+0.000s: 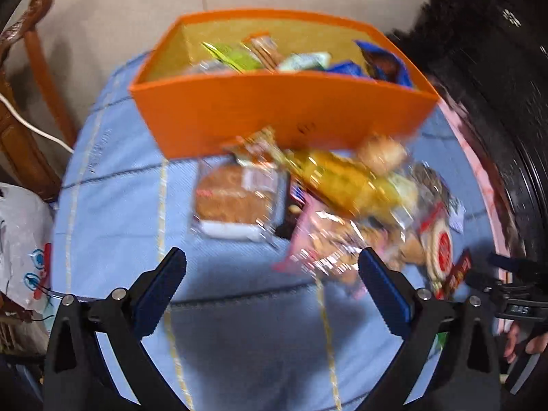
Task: Organize snacks
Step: 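Withdraw both open grippers from the box back over the snack pile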
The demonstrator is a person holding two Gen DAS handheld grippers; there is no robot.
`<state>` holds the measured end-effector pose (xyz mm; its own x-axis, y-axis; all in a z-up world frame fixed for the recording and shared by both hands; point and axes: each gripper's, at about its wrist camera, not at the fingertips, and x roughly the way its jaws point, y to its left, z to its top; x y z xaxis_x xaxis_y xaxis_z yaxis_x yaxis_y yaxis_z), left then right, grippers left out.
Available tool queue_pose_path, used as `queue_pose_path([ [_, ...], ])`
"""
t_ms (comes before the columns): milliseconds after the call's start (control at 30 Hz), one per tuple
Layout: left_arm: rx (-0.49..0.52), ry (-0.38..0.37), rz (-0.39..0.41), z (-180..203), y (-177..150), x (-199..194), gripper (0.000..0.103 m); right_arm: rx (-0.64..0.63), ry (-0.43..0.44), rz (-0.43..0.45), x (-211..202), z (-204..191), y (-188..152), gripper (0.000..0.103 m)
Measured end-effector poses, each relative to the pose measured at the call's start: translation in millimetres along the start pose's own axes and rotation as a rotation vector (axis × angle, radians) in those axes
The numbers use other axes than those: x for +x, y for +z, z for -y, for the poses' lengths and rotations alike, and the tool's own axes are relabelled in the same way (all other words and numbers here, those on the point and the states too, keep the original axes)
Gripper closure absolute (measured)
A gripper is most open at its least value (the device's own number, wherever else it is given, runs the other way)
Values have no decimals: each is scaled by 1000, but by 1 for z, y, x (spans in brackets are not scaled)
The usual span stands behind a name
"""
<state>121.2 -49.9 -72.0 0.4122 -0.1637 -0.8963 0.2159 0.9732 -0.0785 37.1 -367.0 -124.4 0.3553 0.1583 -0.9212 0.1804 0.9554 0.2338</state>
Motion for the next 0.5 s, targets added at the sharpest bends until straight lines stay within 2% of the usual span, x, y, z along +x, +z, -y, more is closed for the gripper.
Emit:
queue_pose_path([
  [100, -1, -42, -32, 7, -7, 4, 5, -56, -21, 45, -4, -5, -16, 4],
  [167, 29, -23, -46, 13, -11, 6, 5, -116, 26, 34, -3, -13, -29, 4],
  [267, 55, -9, -76, 16, -16, 14, 5, -225, -60, 20, 4, -28, -44, 4],
  [333, 39, -15, -104, 13, -19, 20, 5, -248, -153, 26, 9, -35, -53, 5],
  [400, 33, -11, -117, 11, -21, 23, 5, -267, -176, 18, 17, -37, -60, 15],
  [433, 35, -8, -123, 11, -22, 24, 5, -285, -186, -1, 23, -40, -62, 37],
  [467, 38, -7, -129, 11, -22, 26, 5, -290, -176, -10, 27, -43, -63, 52],
  [500, 41, -7, -133, 10, -23, 27, 5, -297, -172, -11, 28, -44, -66, 51],
])
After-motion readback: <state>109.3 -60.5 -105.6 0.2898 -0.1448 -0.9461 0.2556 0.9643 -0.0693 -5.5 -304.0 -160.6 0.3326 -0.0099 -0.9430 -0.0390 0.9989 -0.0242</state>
